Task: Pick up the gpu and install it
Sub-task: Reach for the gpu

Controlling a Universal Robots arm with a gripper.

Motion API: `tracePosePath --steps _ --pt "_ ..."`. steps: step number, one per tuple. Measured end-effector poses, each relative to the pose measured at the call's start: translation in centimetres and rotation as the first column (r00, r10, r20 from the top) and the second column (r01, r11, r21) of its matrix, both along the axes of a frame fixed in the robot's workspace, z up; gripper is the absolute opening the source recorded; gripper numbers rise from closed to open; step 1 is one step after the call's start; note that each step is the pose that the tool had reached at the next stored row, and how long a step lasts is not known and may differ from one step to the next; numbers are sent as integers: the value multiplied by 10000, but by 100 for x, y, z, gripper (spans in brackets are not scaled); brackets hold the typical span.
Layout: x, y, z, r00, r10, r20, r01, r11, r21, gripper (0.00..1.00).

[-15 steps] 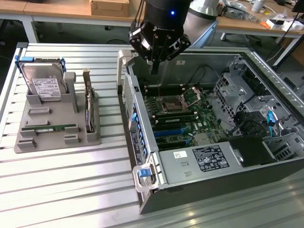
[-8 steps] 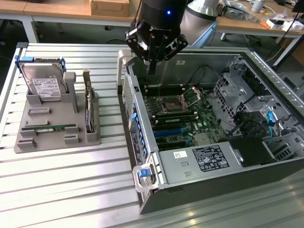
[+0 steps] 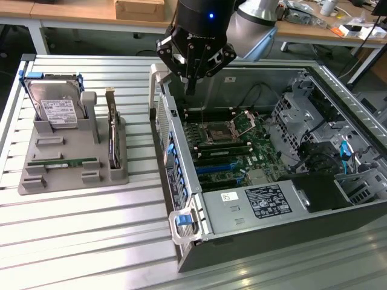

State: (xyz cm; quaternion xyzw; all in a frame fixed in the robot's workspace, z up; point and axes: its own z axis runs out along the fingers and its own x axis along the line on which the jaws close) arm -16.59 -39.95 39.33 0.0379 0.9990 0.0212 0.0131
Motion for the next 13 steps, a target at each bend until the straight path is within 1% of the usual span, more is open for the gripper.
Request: tracePosePath --steps 13 --pt "-119 -4 0 10000 1 0 -1 10000 1 11"
